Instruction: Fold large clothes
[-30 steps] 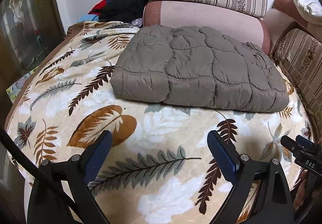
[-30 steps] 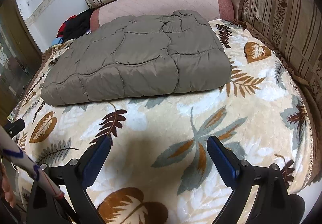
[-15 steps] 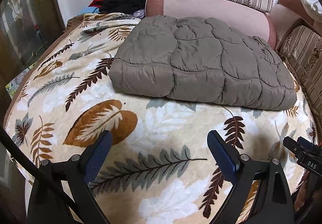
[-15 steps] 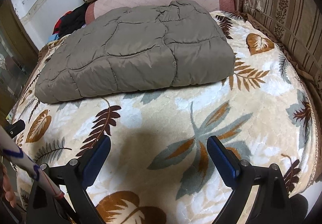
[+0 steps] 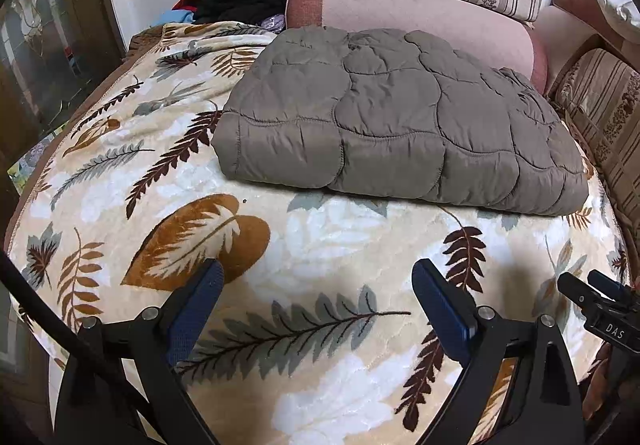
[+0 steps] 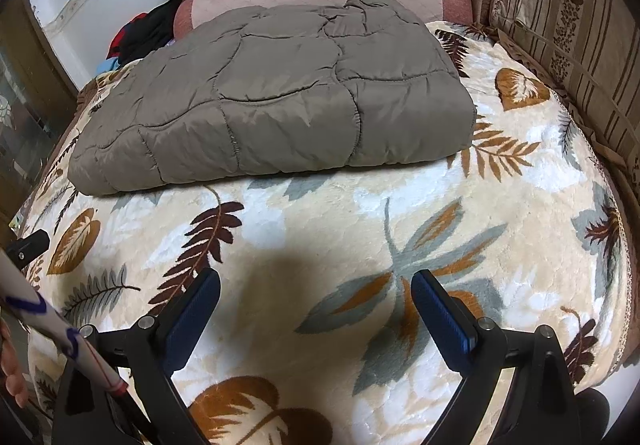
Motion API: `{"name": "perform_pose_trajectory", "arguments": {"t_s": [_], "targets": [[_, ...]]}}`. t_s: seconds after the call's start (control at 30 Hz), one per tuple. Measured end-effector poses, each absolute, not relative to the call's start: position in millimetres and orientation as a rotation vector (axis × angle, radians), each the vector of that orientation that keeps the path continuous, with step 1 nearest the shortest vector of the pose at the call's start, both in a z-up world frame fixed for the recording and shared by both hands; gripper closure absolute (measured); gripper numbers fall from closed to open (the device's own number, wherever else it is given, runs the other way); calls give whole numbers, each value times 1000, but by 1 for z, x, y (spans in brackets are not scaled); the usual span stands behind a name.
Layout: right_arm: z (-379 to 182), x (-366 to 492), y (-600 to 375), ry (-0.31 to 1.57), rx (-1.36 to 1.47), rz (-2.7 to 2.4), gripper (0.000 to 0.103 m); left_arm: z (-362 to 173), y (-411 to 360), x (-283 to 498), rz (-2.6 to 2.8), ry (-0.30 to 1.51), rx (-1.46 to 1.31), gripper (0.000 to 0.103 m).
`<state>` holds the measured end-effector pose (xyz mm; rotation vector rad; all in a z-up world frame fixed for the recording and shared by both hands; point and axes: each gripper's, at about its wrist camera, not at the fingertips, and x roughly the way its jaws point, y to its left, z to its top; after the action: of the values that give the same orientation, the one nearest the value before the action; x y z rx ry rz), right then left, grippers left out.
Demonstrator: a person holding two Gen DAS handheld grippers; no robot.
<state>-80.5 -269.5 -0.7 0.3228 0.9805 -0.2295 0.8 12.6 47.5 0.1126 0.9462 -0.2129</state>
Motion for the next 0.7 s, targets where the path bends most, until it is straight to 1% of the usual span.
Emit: {"name": "perform_pose_trajectory", "arguments": {"t_s": [0.2, 0.43, 0.57, 0.7], "targets": [[2, -85, -287, 954, 328, -288, 5, 47, 39, 30, -195, 970, 22, 8], [19, -73, -357, 861, 412, -402, 5, 47, 91, 118, -177, 952, -164, 8], [20, -44, -405, 821, 483, -415, 5, 22, 98, 178, -302, 996, -251, 8], [-7, -3, -443, 847, 654, -333, 5, -20, 96, 228, -448, 1111, -407, 8]]}}
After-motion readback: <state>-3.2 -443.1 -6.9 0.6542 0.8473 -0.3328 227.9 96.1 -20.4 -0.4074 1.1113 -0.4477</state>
